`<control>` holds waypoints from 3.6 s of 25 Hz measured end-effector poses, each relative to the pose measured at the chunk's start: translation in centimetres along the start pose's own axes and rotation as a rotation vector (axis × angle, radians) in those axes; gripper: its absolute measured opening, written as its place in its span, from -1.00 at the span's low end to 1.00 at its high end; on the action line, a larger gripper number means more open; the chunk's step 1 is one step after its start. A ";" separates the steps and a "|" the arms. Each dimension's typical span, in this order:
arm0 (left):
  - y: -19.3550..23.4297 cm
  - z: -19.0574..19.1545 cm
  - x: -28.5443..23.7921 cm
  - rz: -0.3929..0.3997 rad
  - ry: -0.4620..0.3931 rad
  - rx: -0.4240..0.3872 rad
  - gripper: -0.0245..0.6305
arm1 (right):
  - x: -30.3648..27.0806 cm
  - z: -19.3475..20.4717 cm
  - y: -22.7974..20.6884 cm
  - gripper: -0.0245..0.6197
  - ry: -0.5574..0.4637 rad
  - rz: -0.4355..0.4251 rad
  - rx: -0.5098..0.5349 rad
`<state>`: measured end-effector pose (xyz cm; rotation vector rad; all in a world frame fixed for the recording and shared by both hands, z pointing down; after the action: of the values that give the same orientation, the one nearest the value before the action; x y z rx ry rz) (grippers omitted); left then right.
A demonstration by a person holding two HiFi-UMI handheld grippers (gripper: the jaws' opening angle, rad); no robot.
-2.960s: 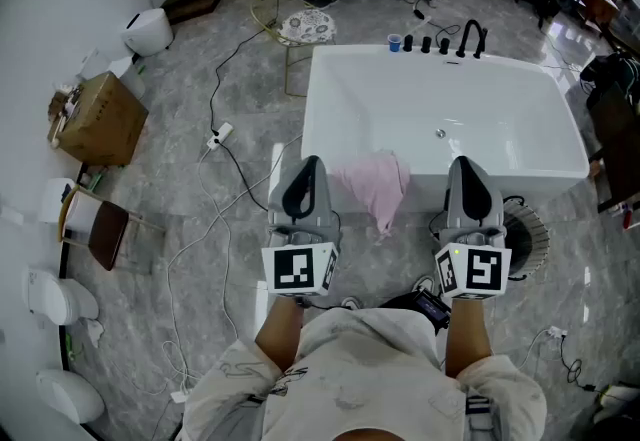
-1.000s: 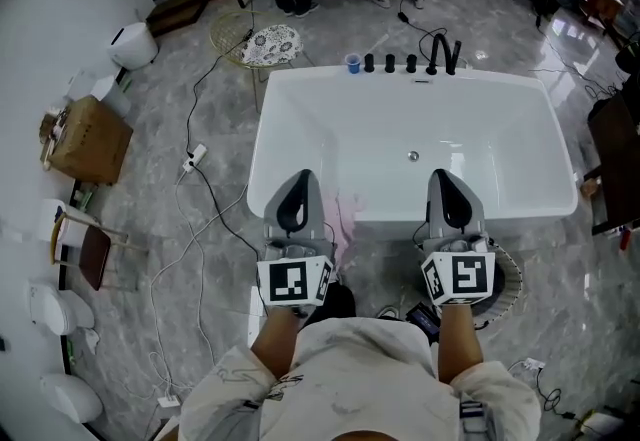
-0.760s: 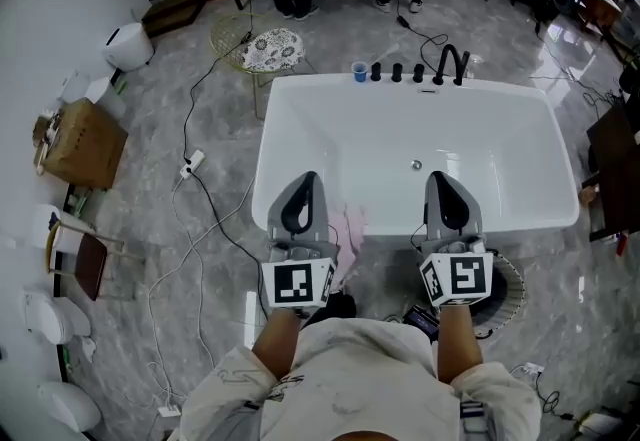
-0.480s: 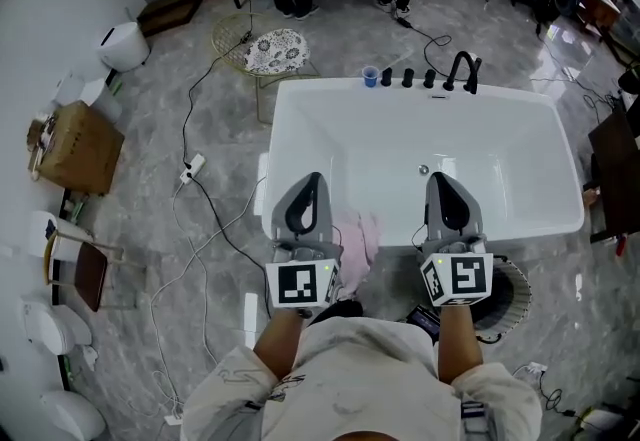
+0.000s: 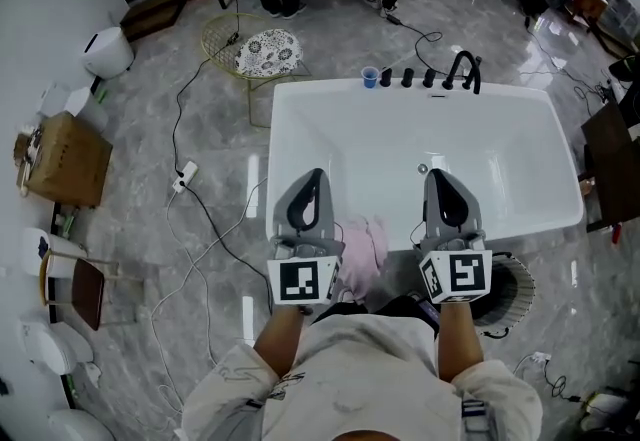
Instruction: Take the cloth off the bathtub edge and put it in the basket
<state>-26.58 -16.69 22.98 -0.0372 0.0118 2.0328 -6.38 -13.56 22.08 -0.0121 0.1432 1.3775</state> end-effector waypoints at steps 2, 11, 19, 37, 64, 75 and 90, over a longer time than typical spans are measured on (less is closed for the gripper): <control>0.1 0.0 -0.4 0.003 -0.001 0.011 -0.92 | -0.6 0.1 -0.1 -0.92 0.003 0.000 -0.003; -0.1 1.5 -1.1 -0.013 0.031 0.008 -0.92 | -2.5 2.0 0.0 -0.92 0.047 -0.045 -0.005; 0.5 4.9 -1.0 -0.042 0.072 -0.029 -0.92 | -4.8 7.8 1.4 -0.91 0.168 -0.128 0.005; 2.5 16.3 1.3 -0.144 0.188 0.034 -0.92 | -8.2 32.5 10.2 -0.35 0.688 -0.543 0.102; 6.2 25.2 6.4 -0.274 0.338 0.142 -0.92 | -7.1 56.0 18.2 0.40 1.158 -0.816 0.992; 5.1 22.6 5.3 -0.242 0.291 0.120 -0.92 | -6.0 52.0 16.6 -0.10 1.158 -0.834 0.943; 3.7 17.8 5.0 -0.203 0.227 0.101 -0.92 | -3.0 43.2 14.6 -0.39 1.105 -0.683 0.605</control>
<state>-32.47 -13.42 40.53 -0.1982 0.2443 1.8131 -17.16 -9.64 66.29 -0.2913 1.3426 0.4740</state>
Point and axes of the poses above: the fingertips, and each gripper's own axes: x backward along the fingers, y to its left, z out of its underside, the point moved 4 cm from there along x, backward along the fingers, and after that the axes turned 10 degrees about y, right-handed, at the moved point
